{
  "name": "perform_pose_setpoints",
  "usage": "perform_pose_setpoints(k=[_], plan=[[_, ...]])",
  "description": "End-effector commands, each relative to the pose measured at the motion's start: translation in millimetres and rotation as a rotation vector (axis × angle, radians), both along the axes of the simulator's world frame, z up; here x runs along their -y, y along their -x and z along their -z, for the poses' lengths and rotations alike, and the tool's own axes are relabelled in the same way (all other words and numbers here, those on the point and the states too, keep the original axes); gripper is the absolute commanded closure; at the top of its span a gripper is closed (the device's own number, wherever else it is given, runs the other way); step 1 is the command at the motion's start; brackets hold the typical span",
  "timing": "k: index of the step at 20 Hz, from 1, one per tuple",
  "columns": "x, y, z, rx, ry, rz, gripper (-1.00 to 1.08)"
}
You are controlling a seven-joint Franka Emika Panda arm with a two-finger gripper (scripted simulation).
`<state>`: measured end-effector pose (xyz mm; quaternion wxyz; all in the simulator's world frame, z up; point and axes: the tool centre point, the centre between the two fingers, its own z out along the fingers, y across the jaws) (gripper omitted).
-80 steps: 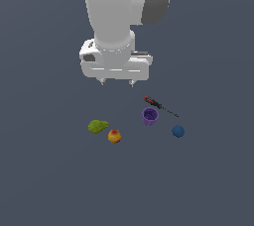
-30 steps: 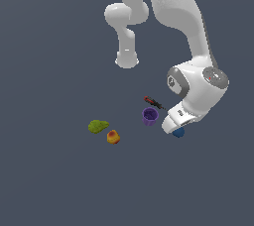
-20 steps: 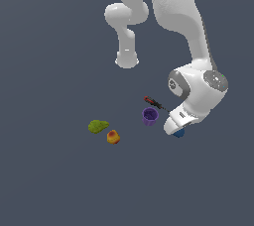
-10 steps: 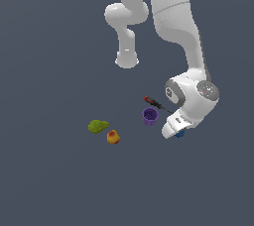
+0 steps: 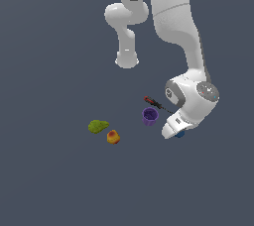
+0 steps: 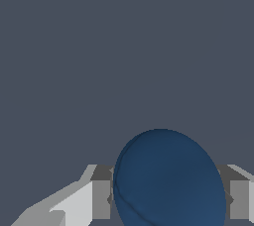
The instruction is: Pick up a designated object from a clutter of objects.
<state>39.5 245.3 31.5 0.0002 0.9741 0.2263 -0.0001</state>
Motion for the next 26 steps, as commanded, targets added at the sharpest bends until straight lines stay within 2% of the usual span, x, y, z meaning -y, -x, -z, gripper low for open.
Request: perform_pose_setpoints(k=[1, 14, 26], plan=[[0, 0, 1, 0.0, 0.0, 0.0, 1.08], [7, 9, -24, 0.0, 0.0, 0.0, 1.08], [29, 41, -108, 0.001, 0.002, 0.0, 1.08]])
